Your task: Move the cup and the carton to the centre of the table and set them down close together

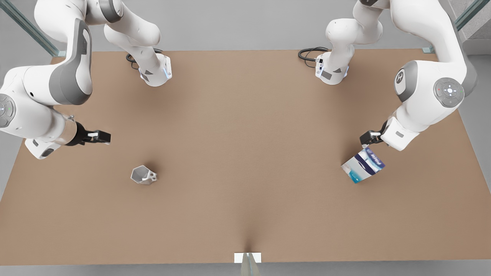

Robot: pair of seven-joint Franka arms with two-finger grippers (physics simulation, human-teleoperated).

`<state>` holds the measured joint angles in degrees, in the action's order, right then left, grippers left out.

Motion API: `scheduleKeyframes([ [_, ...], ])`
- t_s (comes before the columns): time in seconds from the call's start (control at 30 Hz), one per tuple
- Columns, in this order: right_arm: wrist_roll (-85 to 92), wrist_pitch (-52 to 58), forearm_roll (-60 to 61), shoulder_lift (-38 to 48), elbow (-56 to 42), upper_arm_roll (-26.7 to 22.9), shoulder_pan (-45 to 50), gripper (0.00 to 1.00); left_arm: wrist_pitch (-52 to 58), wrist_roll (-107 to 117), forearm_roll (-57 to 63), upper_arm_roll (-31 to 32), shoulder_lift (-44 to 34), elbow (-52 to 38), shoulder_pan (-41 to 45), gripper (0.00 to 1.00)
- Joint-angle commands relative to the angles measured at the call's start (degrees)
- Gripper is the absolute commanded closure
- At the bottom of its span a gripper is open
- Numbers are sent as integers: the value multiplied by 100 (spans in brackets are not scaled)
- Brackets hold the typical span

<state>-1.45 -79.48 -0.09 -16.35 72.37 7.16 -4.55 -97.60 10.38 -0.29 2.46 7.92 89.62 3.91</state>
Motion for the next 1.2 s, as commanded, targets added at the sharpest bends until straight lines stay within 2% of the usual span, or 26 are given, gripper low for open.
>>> scheduleKeyframes([
  [0.0, 13, -7, 0, 0, 5, -4, -2, 1, -13, -1, 38, 0, -9, 12, -4, 0],
  [0.13, 250, -297, 9, 36, 461, 22, -46, 1, -40, 8, 38, -70, 8, 143, -4, 0],
  [0.27, 435, -1061, 9, 141, 1314, 84, -29, 3, -40, 8, 56, -88, 17, 319, -4, 0],
  [0.4, 462, -2318, 9, 211, 2342, 242, 6, 4, -31, 8, 56, -88, 43, 328, -4, 0],
  [0.47, 558, -2608, 0, 27, 2369, 462, -29, 4, -31, 8, 56, -88, 61, 328, -4, 0],
  [0.6, 2298, -3214, 0, -325, 2395, 453, 6, 3, -31, 8, 64, -88, 70, 328, -4, 0],
  [0.7, 4188, -3830, 642, -254, 3045, 480, -81, 3, -22, 8, 56, -88, 70, 328, -4, 0],
  [0.77, 4750, -4295, 729, -17, 3687, 831, -292, 1, -22, 8, 64, -88, 78, 328, -4, 0],
  [0.83, 4926, -4620, 721, -8, 3977, 866, -292, 1, -31, 8, 64, -88, 114, 328, -4, 0],
  [0.97, 4891, -4893, -44, 0, 4074, 849, -275, 1, -31, 8, 56, -88, 114, 328, -4, 0],
  [1.17, 4839, -4999, -246, -237, 4065, 831, -222, 1, -31, 8, 56, -88, 140, 328, -4, 0],
])
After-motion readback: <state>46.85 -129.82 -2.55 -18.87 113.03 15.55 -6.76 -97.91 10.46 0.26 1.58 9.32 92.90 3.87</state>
